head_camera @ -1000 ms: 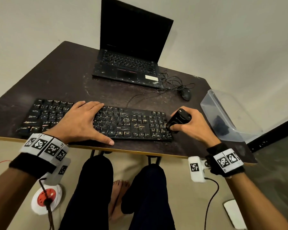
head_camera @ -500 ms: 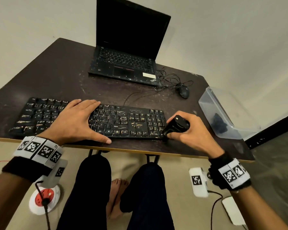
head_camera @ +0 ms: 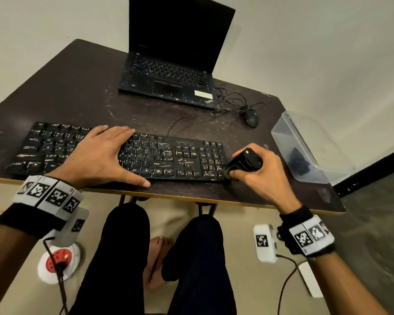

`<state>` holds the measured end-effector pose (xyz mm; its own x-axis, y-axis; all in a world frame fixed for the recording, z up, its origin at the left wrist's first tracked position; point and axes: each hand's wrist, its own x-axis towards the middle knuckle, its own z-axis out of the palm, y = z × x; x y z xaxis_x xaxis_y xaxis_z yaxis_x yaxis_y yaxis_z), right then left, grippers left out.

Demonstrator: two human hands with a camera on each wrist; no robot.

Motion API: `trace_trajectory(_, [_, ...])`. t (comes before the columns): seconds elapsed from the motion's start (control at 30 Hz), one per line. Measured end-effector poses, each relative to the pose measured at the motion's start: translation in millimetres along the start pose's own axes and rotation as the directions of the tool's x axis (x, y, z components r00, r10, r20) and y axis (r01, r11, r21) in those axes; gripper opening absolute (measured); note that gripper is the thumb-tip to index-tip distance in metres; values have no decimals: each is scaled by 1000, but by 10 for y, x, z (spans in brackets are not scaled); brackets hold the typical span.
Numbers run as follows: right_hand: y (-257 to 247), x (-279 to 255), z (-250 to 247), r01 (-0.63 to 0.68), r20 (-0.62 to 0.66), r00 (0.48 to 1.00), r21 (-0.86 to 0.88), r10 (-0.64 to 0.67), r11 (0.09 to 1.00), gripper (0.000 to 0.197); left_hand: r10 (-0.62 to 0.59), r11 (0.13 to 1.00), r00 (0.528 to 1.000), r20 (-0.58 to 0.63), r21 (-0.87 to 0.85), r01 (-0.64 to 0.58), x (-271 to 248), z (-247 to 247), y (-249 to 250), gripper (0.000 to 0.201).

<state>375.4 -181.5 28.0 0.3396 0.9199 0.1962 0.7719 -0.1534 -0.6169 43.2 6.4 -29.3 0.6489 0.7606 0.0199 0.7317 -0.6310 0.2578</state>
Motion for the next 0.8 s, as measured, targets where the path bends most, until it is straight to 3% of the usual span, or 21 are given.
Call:
trace_trajectory(0.13, [-36, 16, 36, -137, -29, 990, 46, 139, 989, 29, 8, 1000, 1000, -4, -1, -8, -1, -12, 17, 163])
trace_trajectory(0.33, [-259, 319, 155, -223, -154, 965, -70, 211, 972, 26, 6, 1000, 1000, 2, 16, -6, 4, -6, 4, 162])
trace_trajectory(0.53, [-309, 186, 109, -258, 6, 965, -174, 264, 950, 26, 0, 1000, 1000, -6, -12, 0, 0, 1, 1, 161])
trace_trajectory(0.67, [-307, 454, 125, -282, -72, 959, -144, 274, 949, 25, 7, 1000, 1000, -10, -6, -7, -1, -19, 9, 162])
trace_trajectory(0.8, [-331, 473, 136, -273, -46, 962, -148, 269, 951, 24, 5, 1000, 1000, -29, -18, -6, -26, -17, 21, 161])
